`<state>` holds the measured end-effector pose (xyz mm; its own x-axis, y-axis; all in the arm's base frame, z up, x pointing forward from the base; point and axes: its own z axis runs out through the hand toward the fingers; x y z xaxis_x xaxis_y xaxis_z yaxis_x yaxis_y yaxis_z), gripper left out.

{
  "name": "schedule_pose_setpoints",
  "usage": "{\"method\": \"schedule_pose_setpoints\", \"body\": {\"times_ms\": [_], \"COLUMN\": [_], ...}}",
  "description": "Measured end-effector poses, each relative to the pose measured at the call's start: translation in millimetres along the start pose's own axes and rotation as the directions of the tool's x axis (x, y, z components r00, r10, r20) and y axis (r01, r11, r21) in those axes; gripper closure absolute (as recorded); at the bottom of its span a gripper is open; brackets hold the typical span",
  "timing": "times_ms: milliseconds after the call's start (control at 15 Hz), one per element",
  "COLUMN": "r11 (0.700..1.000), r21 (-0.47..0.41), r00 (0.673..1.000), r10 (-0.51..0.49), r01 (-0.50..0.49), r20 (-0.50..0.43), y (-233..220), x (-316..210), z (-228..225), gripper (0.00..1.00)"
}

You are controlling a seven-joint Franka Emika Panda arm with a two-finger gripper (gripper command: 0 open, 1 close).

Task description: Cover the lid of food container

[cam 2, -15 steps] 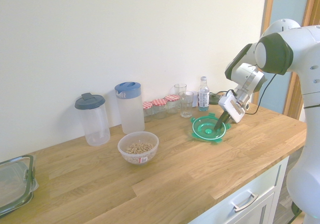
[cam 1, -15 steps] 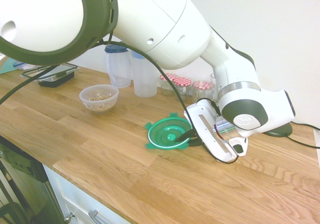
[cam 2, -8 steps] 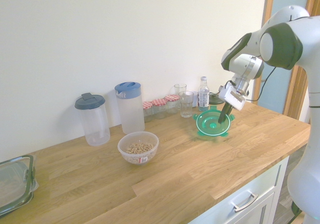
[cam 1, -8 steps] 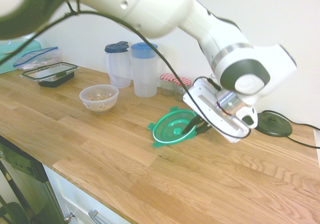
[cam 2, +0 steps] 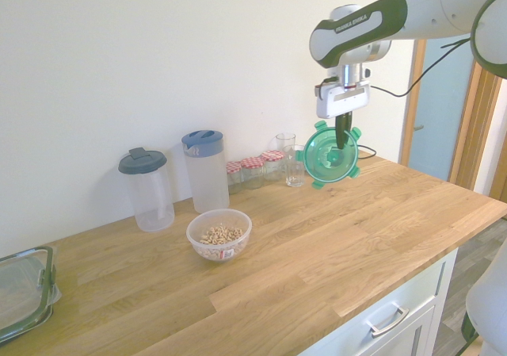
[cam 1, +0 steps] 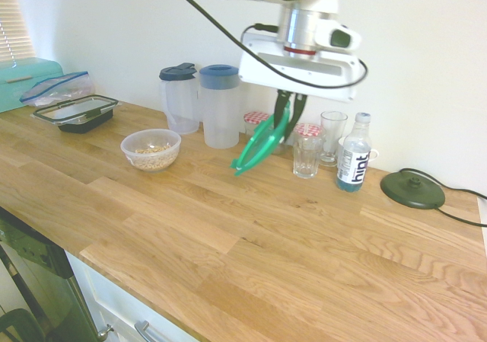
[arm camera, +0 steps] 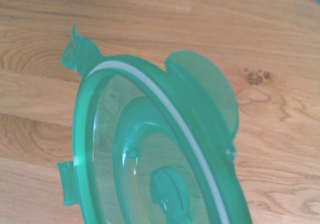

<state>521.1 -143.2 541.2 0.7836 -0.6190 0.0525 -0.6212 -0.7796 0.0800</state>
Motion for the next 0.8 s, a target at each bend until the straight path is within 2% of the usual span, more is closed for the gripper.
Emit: {"method": "schedule_pose_setpoints", "body": {"times_ms": [200,400,600,800], "r11": [0.990,0.960,0.914,0.852], "r21": [-0.138,-0.263,-0.359,-0.412], "r00": [0.988,0.956,0.903,0.832], "r10": [0.001,0.010,0.019,0.048], "r01": [-0.023,-0.091,-0.191,-0.323], "r20": [-0.153,-0.294,-0.430,-0.553], "y": [-49.7,-82.5,-114.8,-149.8], "x": [-36.9,-61.3,-94.2,-145.8], "z": [-8.7,-1.9,2.4,-1.4], "gripper": [1.00,1.00,1.00,1.00]}}
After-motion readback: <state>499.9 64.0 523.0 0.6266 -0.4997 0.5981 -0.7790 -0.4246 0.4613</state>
